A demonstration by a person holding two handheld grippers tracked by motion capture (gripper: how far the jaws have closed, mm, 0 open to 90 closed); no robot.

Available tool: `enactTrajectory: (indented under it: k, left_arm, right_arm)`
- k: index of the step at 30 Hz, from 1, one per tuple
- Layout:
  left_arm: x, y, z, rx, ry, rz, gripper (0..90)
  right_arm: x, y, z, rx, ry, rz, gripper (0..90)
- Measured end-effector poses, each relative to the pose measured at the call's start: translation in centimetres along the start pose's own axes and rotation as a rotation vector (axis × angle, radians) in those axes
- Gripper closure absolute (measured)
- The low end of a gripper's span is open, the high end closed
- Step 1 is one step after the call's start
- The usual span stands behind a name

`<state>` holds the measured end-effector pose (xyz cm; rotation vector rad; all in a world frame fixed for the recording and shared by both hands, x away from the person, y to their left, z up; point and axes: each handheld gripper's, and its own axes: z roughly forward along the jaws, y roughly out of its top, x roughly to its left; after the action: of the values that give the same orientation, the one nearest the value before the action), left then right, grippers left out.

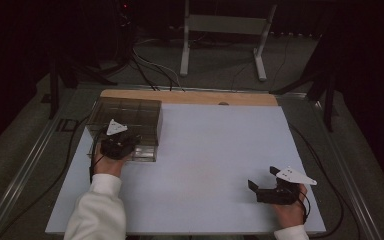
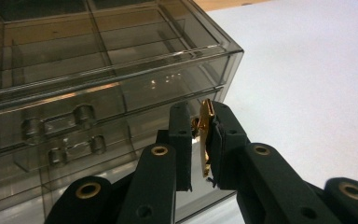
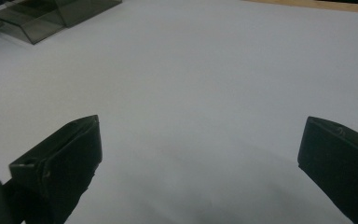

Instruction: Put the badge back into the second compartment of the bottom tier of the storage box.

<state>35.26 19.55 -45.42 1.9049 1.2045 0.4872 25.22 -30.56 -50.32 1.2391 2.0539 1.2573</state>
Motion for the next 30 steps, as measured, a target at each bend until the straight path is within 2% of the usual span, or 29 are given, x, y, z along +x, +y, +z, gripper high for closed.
enactTrajectory:
  k: [30]
  left_arm:
    - [2.5, -1.0, 0.0, 0.038, 0.050, -0.032, 81.3]
  right_arm:
    - [0.0, 0.0, 0.1, 0.004, 0.004, -0.003, 0.1]
